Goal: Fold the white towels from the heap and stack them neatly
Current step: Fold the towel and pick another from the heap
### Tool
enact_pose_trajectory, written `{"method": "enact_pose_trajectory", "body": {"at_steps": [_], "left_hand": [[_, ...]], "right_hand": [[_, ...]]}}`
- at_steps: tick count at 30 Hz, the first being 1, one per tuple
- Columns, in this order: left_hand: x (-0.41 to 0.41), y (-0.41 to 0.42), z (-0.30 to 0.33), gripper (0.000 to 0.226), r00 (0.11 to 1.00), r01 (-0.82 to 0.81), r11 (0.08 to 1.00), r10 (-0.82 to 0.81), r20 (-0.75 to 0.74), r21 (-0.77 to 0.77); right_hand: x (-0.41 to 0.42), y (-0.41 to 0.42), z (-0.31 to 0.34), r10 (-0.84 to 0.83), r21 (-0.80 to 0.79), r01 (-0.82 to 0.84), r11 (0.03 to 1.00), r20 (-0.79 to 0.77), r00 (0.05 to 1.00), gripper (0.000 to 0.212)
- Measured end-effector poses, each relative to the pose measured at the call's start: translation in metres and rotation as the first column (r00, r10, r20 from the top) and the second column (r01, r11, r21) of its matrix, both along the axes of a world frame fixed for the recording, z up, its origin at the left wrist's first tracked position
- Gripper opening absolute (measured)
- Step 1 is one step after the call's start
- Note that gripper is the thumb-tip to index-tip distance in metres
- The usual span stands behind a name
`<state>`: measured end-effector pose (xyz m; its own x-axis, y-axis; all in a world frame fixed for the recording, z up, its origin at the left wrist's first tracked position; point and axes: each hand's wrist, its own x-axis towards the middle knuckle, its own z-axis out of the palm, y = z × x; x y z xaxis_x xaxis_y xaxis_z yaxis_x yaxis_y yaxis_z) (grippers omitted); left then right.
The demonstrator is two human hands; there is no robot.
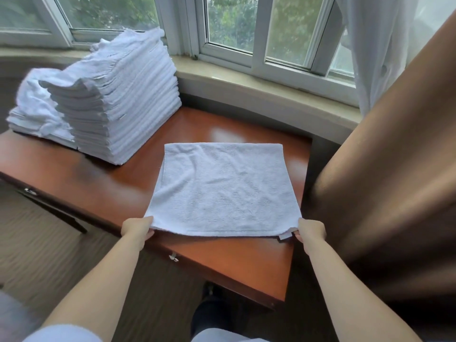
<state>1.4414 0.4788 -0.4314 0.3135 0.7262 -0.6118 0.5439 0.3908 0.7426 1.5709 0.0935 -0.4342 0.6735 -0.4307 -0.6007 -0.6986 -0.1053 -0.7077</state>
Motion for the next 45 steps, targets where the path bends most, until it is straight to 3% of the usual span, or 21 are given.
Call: {"method": "enact_pose_trajectory", "body": {"at_steps": [4, 6, 9, 11, 14, 18, 22, 26, 32, 34, 38, 41, 45], "left_hand": [[0.000, -0.009, 0.014, 0.016, 0.993, -0.116, 0.969, 0.116, 0.011, 0.217], [0.001, -0.012, 0.024, 0.032, 0.997, -0.075, 0.941, 0.065, 0.039, 0.331], [0.006, -0.017, 0.045, 0.045, 0.980, -0.089, 0.881, -0.005, 0.198, 0.465], [0.015, -0.025, 0.079, 0.042, 0.942, -0.229, 0.832, 0.059, 0.329, 0.505], [0.026, -0.029, 0.140, 0.034, 0.834, -0.475, 0.735, 0.201, 0.515, 0.483], [0.040, -0.023, 0.184, 0.039, 0.710, -0.617, 0.707, 0.313, 0.630, 0.344], [0.054, -0.014, 0.200, 0.050, 0.669, -0.647, 0.703, 0.339, 0.662, 0.294], [0.079, -0.001, 0.205, 0.048, 0.687, -0.632, 0.717, 0.341, 0.641, 0.296], [0.136, 0.022, 0.218, 0.038, 0.739, -0.511, 0.809, 0.241, 0.629, 0.290], [0.154, 0.034, 0.240, 0.045, 0.719, -0.504, 0.805, 0.191, 0.668, 0.312], [0.172, 0.044, 0.258, 0.035, 0.642, -0.555, 0.798, 0.232, 0.731, 0.234], [0.161, 0.039, 0.219, 0.034, 0.645, -0.556, 0.818, 0.313, 0.697, 0.146], [0.118, 0.025, 0.124, 0.046, 0.785, -0.499, 0.847, 0.352, 0.509, 0.185]], "right_hand": [[-0.003, -0.002, 0.014, -0.007, 0.064, 0.008, 0.998, -0.008, 1.000, 0.014], [-0.007, 0.000, 0.026, 0.045, 0.214, -0.038, 0.976, -0.028, 0.999, 0.007], [-0.005, 0.006, 0.055, -0.025, 0.568, 0.031, 0.822, -0.019, 1.000, 0.005], [0.009, 0.006, 0.089, -0.137, 0.724, 0.062, 0.687, 0.046, 0.990, 0.007], [0.031, 0.007, 0.152, -0.341, 0.859, 0.049, 0.510, 0.150, 0.928, 0.015], [0.043, 0.017, 0.205, -0.544, 0.893, -0.013, 0.450, 0.286, 0.789, 0.016], [0.053, 0.025, 0.218, -0.629, 0.919, 0.013, 0.394, 0.260, 0.733, 0.020], [0.077, 0.038, 0.219, -0.615, 0.887, 0.048, 0.459, 0.279, 0.737, 0.023], [0.124, 0.062, 0.235, -0.535, 0.817, 0.048, 0.575, 0.331, 0.777, 0.021], [0.136, 0.067, 0.251, -0.556, 0.814, 0.016, 0.581, 0.382, 0.739, 0.020], [0.144, 0.078, 0.263, -0.561, 0.782, -0.024, 0.623, 0.468, 0.683, 0.021], [0.135, 0.079, 0.233, -0.537, 0.749, 0.046, 0.661, 0.430, 0.726, 0.022], [0.105, 0.066, 0.159, -0.469, 0.645, 0.159, 0.748, 0.344, 0.813, 0.022]]}}
